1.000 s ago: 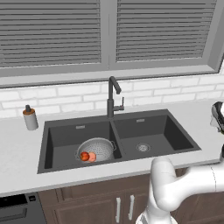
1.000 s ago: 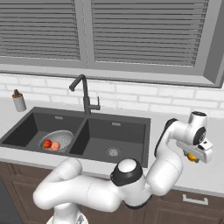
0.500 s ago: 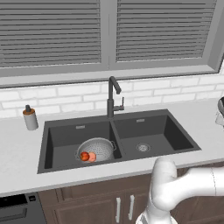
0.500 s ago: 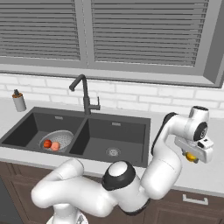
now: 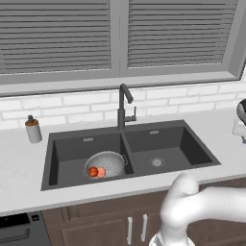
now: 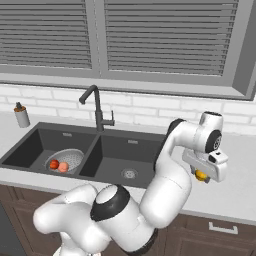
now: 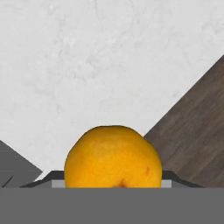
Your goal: Put the colander in the sink, put the tangerine, peach, apple in the colander, and turn on the sink faucet and pour water over the colander.
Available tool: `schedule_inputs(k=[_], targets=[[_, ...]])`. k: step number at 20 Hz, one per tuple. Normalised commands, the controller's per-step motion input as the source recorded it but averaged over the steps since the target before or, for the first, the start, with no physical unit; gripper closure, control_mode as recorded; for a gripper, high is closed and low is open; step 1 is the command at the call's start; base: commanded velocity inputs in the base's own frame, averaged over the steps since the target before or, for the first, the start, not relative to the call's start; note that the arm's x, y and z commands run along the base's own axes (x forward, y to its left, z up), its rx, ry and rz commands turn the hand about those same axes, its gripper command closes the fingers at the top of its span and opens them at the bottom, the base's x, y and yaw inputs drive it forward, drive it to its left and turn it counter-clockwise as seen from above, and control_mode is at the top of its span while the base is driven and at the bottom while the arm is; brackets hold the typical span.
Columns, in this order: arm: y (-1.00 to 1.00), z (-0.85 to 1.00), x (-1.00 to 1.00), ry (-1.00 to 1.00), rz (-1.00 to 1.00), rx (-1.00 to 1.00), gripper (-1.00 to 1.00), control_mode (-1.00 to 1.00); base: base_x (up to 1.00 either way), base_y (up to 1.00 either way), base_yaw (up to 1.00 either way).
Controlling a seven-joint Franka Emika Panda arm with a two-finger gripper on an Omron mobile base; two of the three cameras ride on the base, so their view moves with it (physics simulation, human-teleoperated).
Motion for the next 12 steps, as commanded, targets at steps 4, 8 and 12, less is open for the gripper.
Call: schedule_inputs(k=[4,8,12], targets=[[1.00,0.25,-0.47,0.00,0.00,0.00,1.00,-1.00,0.00,0.00,0.00],[1.00,0.28,-0.43,-0.01,0.00,0.00,1.00,-1.00,0.00,0.00,0.00],[1.00,0.21,-0.34,-0.03,0.00,0.00,1.00,-1.00,0.00,0.00,0.00]])
